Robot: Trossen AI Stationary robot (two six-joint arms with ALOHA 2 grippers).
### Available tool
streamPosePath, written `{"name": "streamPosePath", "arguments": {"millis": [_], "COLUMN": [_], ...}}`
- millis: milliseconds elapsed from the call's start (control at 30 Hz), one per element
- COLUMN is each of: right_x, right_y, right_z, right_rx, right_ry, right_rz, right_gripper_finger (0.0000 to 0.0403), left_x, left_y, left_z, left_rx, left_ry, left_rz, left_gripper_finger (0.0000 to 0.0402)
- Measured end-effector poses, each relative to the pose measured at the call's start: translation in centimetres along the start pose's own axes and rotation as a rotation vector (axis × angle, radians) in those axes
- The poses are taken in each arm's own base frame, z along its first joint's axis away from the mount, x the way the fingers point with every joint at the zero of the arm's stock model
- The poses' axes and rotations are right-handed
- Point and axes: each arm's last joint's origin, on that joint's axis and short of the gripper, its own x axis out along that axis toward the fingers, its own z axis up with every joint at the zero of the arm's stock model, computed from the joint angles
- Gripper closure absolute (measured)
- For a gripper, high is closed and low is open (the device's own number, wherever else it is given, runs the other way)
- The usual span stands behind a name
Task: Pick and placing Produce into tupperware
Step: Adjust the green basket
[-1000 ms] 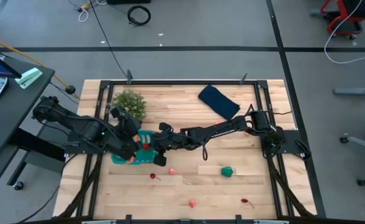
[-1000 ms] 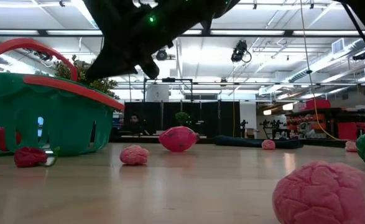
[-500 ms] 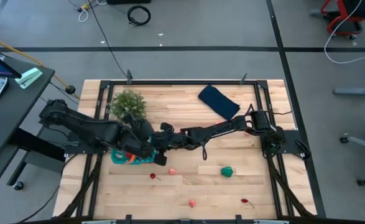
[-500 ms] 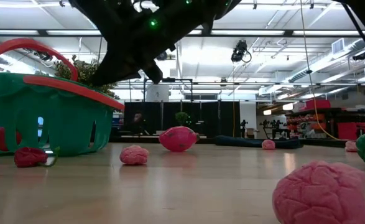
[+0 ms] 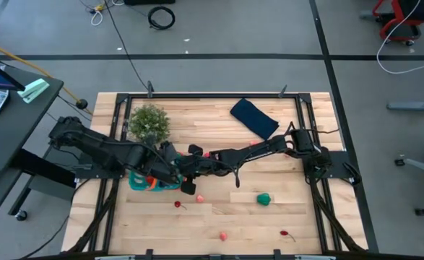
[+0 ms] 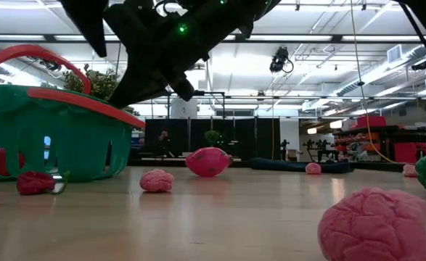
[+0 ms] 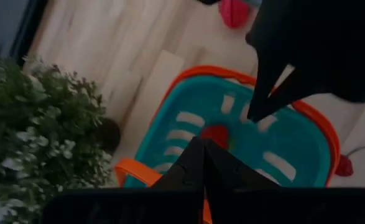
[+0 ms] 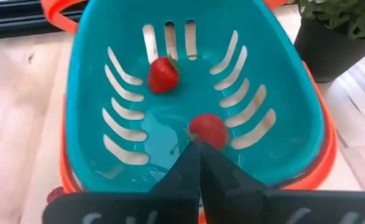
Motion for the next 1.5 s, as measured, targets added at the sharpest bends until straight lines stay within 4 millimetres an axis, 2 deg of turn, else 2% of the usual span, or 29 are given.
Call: {"name": "streamPosePath", "arguments": {"millis": [367,533,867,1000,1233,1500], "right_x": [0.0,0.1,3.4,3.4,2.0,1.9], "right_y": [-0.1,-0.6,-0.8,-1.0,-1.1,-1.9], "right_z": [0.1,0.3,-1.7,-1.6,-0.2,-0.2], "right_rx": [0.013,0.029,0.046,0.04,0.004,0.011], "right_ry": [-0.002,-0.015,-0.049,-0.043,-0.08,-0.054], "right_rz": [-0.001,-0.007,0.013,0.012,0.01,-0.009], "right_gripper_finger": [0.0403,0.0403,0.0403,0.0403,0.0403,0.0403], "left_x": [2.9,2.9,2.8,2.8,2.8,2.3], "left_y": [-1.2,-1.3,-1.3,-1.2,-1.0,-0.4], "left_z": [-2.8,-3.0,-2.9,-3.0,-3.2,-4.3], "left_rx": [-0.012,-0.011,-0.01,0.006,0.003,-0.028], "left_ry": [0.059,0.053,0.047,0.052,0.08,0.154], "left_rz": [0.039,0.036,0.039,0.044,0.065,0.139], "left_gripper_finger": [0.0399,0.0399,0.0397,0.0399,0.0399,0.0398]}}
